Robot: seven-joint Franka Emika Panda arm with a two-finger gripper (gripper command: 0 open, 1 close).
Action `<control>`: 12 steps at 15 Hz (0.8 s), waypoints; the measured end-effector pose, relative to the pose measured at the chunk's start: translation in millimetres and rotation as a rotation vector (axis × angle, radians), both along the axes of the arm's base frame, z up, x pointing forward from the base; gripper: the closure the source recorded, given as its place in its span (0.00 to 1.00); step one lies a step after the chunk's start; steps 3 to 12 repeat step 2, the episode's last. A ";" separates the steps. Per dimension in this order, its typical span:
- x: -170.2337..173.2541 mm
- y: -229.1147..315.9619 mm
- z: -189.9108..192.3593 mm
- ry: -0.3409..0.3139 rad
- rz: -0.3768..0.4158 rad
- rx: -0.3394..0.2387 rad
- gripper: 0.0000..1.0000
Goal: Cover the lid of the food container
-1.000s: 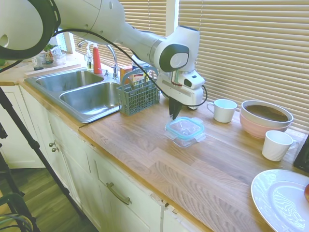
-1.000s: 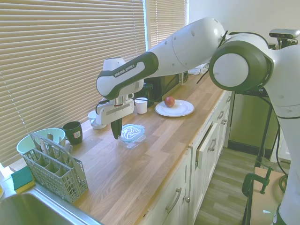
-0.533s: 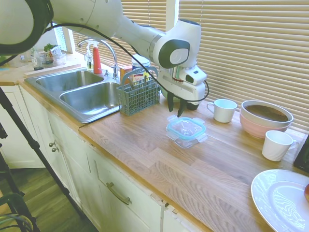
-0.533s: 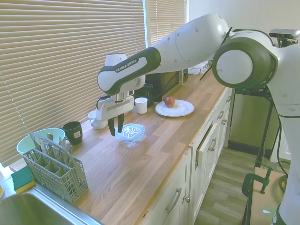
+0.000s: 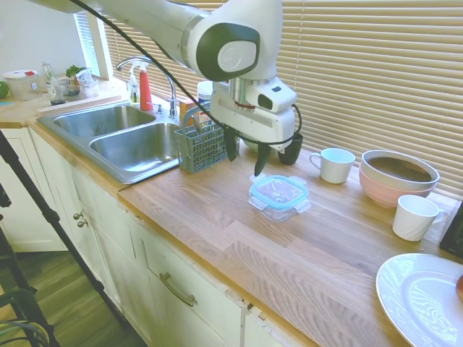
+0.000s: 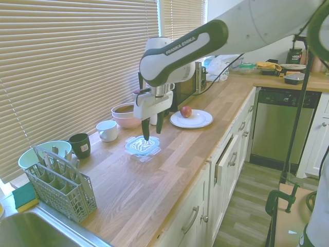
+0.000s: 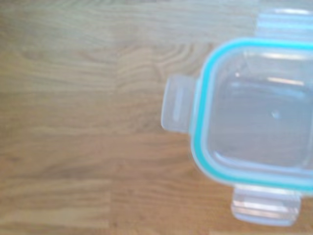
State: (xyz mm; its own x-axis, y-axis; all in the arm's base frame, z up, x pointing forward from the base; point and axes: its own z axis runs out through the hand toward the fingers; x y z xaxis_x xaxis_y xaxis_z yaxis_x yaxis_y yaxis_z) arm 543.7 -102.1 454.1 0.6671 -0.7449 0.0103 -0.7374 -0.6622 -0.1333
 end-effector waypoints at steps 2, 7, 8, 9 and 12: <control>-31.1 1.0 -19.6 0.021 0.010 -0.015 0.00; -31.1 1.0 -19.6 0.021 0.010 -0.015 0.00; -31.1 1.0 -19.6 0.021 0.010 -0.015 0.00; -31.1 1.0 -19.6 0.021 0.010 -0.015 0.00; -31.1 1.0 -19.6 0.021 0.010 -0.015 0.00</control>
